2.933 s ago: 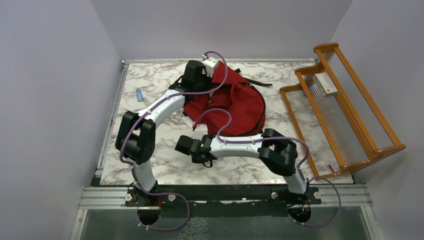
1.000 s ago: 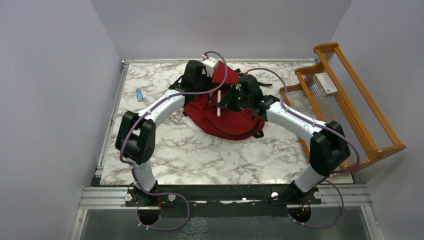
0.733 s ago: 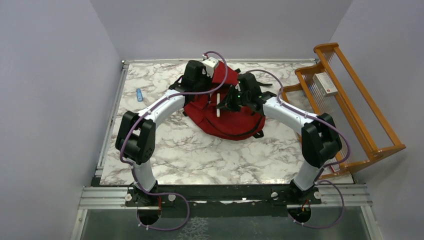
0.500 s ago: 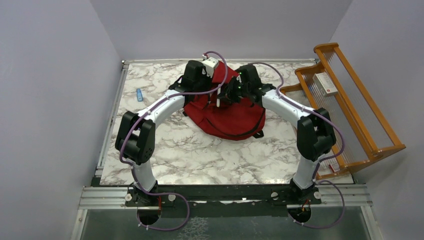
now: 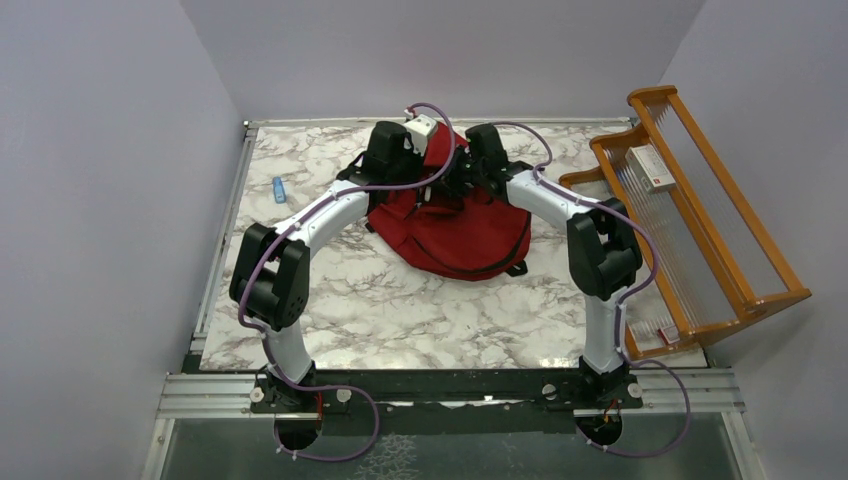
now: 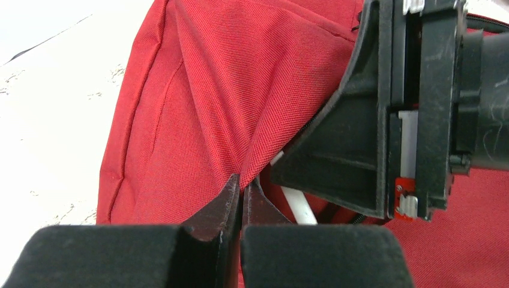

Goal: Pack the student bag
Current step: Place the stationery in the student bag.

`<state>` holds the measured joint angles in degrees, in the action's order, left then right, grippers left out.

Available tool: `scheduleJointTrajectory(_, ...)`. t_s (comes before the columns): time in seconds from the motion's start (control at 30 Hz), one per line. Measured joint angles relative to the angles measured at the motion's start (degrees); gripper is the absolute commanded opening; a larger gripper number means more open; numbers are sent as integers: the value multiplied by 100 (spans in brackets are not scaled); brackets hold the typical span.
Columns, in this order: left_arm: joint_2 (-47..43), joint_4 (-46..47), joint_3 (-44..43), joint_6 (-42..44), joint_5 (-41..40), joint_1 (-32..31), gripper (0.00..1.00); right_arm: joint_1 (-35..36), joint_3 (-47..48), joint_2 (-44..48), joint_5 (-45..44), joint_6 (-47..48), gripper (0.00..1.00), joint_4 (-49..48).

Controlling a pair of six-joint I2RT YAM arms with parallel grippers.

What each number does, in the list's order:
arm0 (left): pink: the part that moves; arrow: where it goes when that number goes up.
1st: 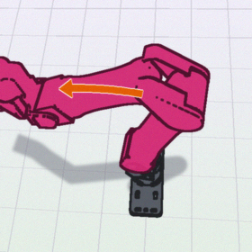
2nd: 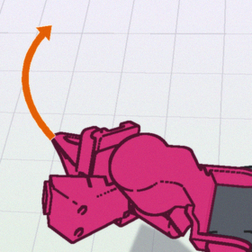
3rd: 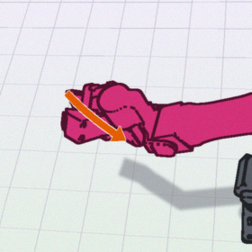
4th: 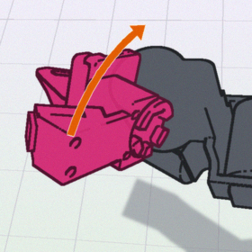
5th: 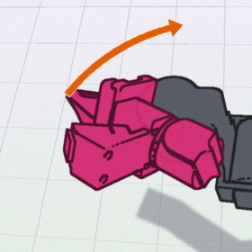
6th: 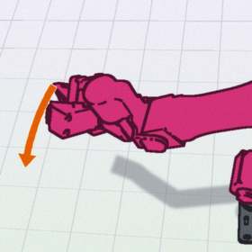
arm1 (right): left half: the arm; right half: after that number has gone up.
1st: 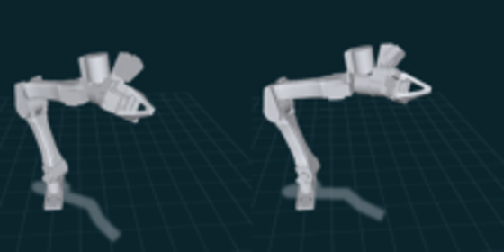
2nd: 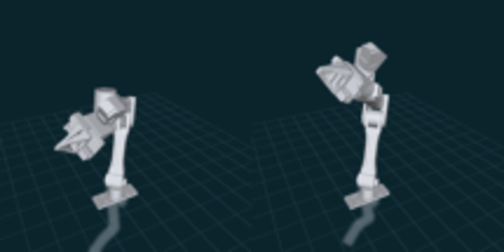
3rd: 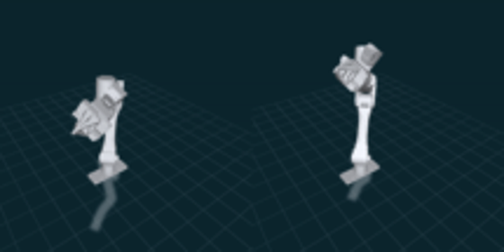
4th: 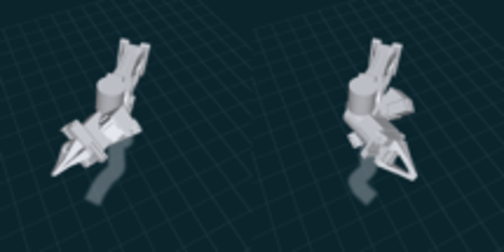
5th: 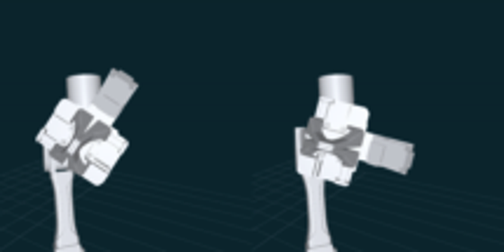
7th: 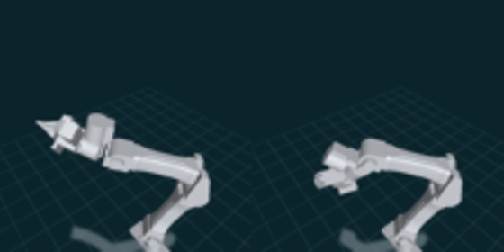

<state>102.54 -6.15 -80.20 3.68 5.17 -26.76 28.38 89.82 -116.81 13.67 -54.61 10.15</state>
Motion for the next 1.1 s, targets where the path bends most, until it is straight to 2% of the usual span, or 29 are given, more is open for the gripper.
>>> scheduleJointTrajectory(0.1, 0, 4, -2, 0, -2, 0, 0, 0, -2, -20, -205, -24, 12, -350)
scheduleJointTrajectory(0.2, 0, 7, 0, 2, -2, 0, 0, 0, 2, -50, -442, 83, 31, -573)
scheduleJointTrajectory(0.3, -2, 7, -2, 9, -2, 0, 0, 0, 2, -111, -678, 328, 39, -645)
scheduleJointTrajectory(0.6, -2, 11, 0, 20, -2, -9, 0, 2, -127, -44, -1167, 979, 42, -649)
scheduleJointTrajectory(0.8, -2, 7, -2, 24, -4, -9, 0, 0, -782, 710, -1285, 1377, 42, -651)
scheduleJointTrajectory(0.97, -2, 4, -2, 24, -4, -9, 16, 0, -1425, 1589, -1270, 1687, 42, -750)
scheduleJointTrajectory(1.1, -2, 2, -2, 13, -2, -9, 38, -2, -1932, 2092, -1198, 1834, 42, -833)
